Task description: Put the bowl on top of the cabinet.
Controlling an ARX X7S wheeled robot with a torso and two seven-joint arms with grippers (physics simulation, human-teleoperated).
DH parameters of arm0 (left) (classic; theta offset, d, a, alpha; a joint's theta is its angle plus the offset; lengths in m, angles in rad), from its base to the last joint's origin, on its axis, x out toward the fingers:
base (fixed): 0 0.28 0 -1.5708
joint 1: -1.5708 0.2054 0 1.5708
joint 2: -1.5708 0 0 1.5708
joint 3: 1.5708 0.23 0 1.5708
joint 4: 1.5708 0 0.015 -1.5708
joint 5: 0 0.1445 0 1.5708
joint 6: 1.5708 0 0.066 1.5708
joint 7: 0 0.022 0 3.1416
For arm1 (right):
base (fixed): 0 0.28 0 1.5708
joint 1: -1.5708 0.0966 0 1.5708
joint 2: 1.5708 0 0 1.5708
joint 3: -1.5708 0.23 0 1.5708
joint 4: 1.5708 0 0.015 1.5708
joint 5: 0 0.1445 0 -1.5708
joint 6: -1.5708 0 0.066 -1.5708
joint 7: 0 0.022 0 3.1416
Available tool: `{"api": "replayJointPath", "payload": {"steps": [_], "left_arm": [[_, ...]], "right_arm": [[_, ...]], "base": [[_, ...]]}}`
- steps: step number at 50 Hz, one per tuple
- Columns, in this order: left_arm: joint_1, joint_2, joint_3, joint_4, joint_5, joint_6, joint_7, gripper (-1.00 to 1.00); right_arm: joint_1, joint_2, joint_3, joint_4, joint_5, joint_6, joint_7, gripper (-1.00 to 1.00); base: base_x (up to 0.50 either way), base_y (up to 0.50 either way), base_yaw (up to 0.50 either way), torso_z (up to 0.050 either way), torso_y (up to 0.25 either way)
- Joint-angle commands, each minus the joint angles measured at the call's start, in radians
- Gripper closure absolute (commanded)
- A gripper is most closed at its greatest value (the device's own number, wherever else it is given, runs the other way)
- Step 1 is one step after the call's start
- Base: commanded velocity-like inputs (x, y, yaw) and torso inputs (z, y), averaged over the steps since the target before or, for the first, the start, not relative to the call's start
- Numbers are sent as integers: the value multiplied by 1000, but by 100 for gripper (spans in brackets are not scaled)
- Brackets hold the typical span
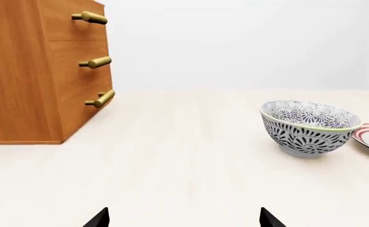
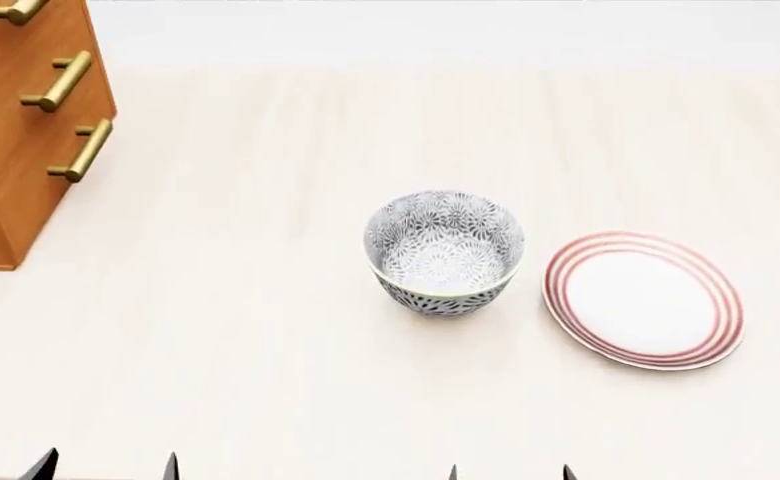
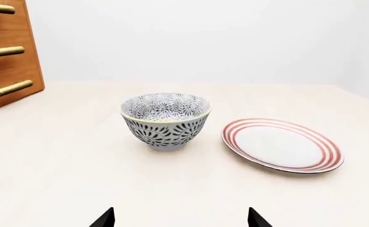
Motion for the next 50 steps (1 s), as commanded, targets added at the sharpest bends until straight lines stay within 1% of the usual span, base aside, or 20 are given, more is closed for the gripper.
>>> {"api": "replayJointPath", "payload": {"steps": [1, 16, 17, 20, 22, 35, 36, 37, 42, 50], "left_arm": [[-1, -12, 14, 0, -14, 2, -12, -100], [-3, -24, 29, 1, -28, -1, -25, -100], [-5, -20, 25, 3, -26, -12, -40, -100], [-5, -25, 33, 3, -30, -10, -33, -100], [-13, -23, 32, 5, -33, -41, -45, -100], [-13, -35, 51, 22, -49, -75, -45, -100], [0, 90, -114, 8, 84, -33, 102, -100], [5, 88, -92, 38, 79, -93, 116, -100], [9, 67, -72, 47, 60, -99, 91, -100], [6, 48, -43, 40, 45, -108, 81, -100]], "right_arm": [[1, 12, -14, -2, 16, 1, 13, -100], [2, 25, -29, -3, 27, -2, 31, -100], [2, 25, -29, -4, 30, 0, 32, -100], [3, 27, -32, -4, 32, 2, 35, -100], [3, 29, -32, -6, 36, 3, 37, -100], [6, 36, -40, -5, 45, 5, 50, -100], [-5, -85, 100, 14, -79, 17, -89, -100], [-7, -84, 97, -6, -78, 15, -96, -100], [-6, -63, 67, -5, -61, 21, -77, -100], [-13, -49, 49, -26, -39, 35, -42, -100]], "base": [[0, 0, 0, 50, 0], [0, 0, 0, 50, 0], [0, 0, 0, 50, 0], [0, 0, 0, 50, 0], [0, 0, 0, 40, 0], [0, 0, 0, 1, 0], [0, 0, 0, 0, 0], [0, 0, 0, 0, 0], [0, 0, 0, 0, 0], [0, 0, 0, 0, 0]]}}
